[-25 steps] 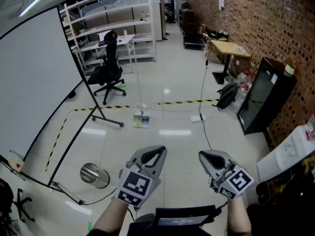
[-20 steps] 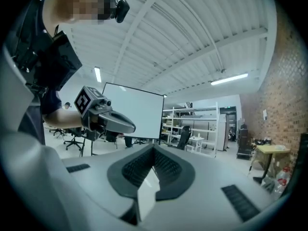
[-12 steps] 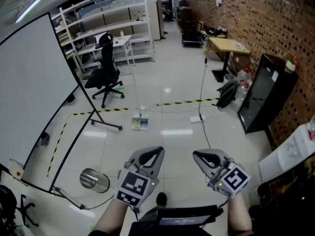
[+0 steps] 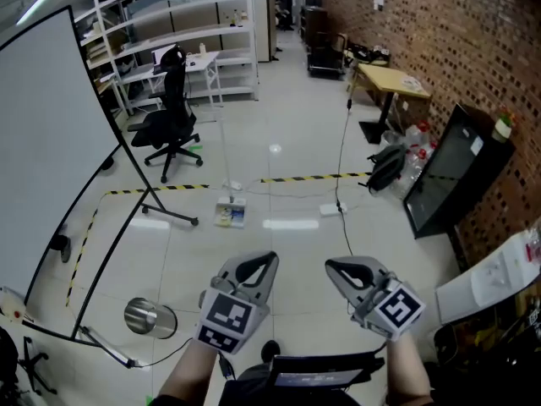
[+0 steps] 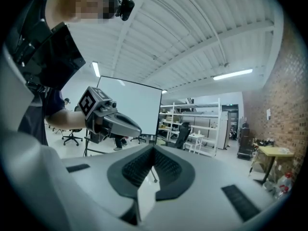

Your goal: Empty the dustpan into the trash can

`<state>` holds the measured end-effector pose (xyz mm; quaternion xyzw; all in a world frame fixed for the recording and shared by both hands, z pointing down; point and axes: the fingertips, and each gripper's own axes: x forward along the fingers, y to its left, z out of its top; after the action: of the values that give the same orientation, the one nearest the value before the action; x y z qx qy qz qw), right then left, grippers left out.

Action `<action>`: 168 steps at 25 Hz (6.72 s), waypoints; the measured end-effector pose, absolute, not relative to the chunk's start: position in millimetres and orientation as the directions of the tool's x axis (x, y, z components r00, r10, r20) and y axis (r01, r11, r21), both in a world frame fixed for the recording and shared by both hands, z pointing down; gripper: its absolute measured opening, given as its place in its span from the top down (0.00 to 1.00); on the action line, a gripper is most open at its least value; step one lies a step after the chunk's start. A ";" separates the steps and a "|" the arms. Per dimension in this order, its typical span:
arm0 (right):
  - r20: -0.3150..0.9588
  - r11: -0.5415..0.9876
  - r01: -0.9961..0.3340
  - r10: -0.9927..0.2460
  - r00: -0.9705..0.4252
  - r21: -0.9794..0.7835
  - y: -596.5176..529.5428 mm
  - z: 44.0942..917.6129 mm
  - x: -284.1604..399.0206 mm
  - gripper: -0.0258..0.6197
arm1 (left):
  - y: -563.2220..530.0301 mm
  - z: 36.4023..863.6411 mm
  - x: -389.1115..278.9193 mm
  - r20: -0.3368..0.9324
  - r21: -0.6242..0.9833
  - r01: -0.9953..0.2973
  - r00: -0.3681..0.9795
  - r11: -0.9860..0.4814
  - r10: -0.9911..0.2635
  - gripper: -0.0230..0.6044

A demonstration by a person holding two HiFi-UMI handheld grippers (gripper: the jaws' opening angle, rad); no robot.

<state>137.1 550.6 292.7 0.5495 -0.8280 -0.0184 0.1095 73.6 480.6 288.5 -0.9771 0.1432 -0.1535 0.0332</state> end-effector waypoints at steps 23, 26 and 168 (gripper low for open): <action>0.223 0.445 -0.867 -0.890 -0.399 0.224 363.5 311.5 247.3 0.94 | 299.0 299.2 173.6 0.320 -0.151 -0.346 0.870 -0.926 -0.376 0.96; 0.216 0.485 -0.854 -0.869 -0.445 0.187 343.4 310.6 279.7 0.94 | 280.6 293.9 205.7 0.323 -0.165 -0.384 0.849 -0.908 -0.418 0.96; 0.412 0.998 0.038 0.017 -0.911 0.042 -494.4 441.3 349.3 0.94 | -441.0 518.1 287.8 0.406 -0.023 -0.996 -0.092 0.090 -0.909 0.96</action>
<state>349.3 -494.4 441.3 -0.0141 -0.9771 -0.0246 0.2107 287.8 -441.0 518.1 -0.6580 0.7238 -0.1483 -0.1454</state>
